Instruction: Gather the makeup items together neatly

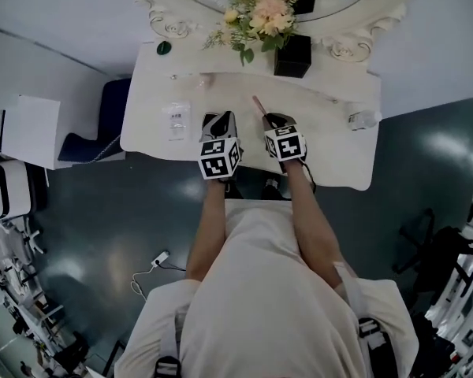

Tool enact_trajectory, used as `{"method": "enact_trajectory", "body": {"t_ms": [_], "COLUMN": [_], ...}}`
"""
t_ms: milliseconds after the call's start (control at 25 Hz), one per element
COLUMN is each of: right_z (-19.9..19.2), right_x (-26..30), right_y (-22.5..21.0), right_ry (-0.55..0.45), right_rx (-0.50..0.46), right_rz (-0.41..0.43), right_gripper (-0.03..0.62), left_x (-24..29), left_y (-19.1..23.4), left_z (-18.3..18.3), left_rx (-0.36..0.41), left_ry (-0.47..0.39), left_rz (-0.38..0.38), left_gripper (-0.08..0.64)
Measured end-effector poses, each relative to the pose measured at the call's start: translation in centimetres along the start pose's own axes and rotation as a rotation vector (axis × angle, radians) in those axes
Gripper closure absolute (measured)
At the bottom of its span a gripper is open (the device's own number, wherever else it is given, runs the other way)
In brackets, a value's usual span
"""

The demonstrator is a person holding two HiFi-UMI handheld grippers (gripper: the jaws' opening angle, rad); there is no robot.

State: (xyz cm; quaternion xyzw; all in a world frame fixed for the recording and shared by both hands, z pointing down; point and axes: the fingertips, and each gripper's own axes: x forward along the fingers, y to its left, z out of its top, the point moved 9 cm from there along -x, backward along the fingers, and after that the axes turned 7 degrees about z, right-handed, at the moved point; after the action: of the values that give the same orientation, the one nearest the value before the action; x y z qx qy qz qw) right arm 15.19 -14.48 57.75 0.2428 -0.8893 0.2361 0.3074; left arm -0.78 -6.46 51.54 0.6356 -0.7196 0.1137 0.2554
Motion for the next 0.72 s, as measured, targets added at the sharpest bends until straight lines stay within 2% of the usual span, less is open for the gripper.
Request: {"method": "enact_trajectory", "body": {"t_ms": [200,440,720], "right_z": [-0.4,-0.8,-2.3], "right_x": [-1.0,-1.0,-0.3], "right_y": [0.4,1.4,2.8], "right_ry": [-0.025,-0.027,-0.013], "right_rx": [0.085,0.167,0.236], "right_rz": [-0.092,-0.198,-0.322], "right_gripper": [0.522,0.522,0.522], "left_x": [1.6,2.9,3.7], "left_y": [-0.3,1.0,3.1], "left_z": [1.6,2.4,1.7], "left_rx": [0.076,0.108,0.096], "left_ry": [0.013,0.037,0.070], "left_rz": [-0.109,-0.187,-0.260], "left_gripper": [0.545,0.545,0.545]}}
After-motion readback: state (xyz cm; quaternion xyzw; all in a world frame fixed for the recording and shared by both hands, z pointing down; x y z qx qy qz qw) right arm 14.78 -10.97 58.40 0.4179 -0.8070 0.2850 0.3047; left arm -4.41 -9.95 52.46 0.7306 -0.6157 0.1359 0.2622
